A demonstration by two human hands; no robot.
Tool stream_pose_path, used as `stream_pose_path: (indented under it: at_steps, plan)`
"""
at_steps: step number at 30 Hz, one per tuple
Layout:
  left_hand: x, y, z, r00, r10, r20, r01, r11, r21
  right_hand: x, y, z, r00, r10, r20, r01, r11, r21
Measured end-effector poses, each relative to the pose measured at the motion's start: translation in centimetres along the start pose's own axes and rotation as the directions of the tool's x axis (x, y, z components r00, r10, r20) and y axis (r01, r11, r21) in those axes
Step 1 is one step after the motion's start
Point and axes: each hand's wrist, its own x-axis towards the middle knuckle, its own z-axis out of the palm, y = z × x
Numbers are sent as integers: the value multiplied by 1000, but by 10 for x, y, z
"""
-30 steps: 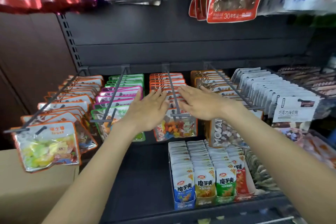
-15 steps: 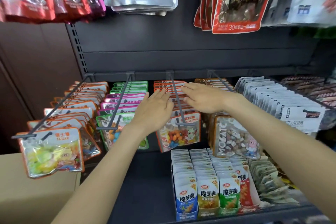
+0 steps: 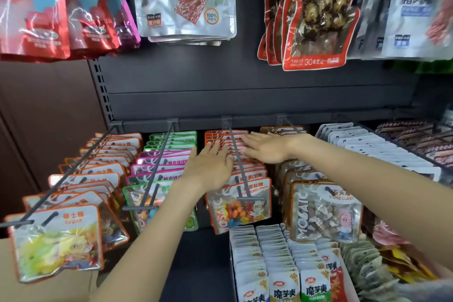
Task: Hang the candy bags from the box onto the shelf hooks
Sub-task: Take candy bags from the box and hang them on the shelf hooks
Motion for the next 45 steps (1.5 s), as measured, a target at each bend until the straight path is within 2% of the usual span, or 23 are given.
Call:
stream_pose_path:
  at_steps: [5,7,11,18,23,26,29,34,37,39,41,45]
  plan:
    - [30,-5,-10,967,-67,-246,70,998,3,17,-3,-13,995,4,-104,-7,1000,-28]
    - [46,-9,-11,974,-87,-207,90,996,2,27,-6,-14,997,0,-76,-3,999,-43]
    - [60,-13,-6,994,-105,4,105,994,-30,36,1,-12,1000,-10,13,10,999,-40]
    - [60,-14,-4,994,-113,13,113,994,-1,36,8,-7,999,-30,21,30,1000,-5]
    - [60,-13,-3,993,-114,-20,114,993,-13,39,10,-5,999,-37,-10,36,999,-41]
    - [56,-10,-5,990,-84,-114,79,996,-50,34,11,-7,997,-50,-60,47,998,-40]
    - [39,-5,-10,966,-49,-252,7,986,-165,21,14,-14,991,-88,-104,83,995,-53]
    - [-29,7,-14,875,-24,-484,-143,941,-306,-25,18,-20,938,-271,-216,276,961,-3]
    - [-63,2,-4,864,9,-504,-227,899,-375,-60,14,-12,901,-332,-278,338,941,-26]
    - [-70,-2,7,850,80,-520,-273,913,-305,-77,11,-4,880,-359,-311,369,929,-29]
    - [-70,-4,17,842,106,-530,-269,933,-241,-84,7,5,866,-378,-327,385,922,-46]
    - [-66,2,24,826,83,-557,-241,946,-217,-82,-4,18,832,-372,-412,366,926,-97]
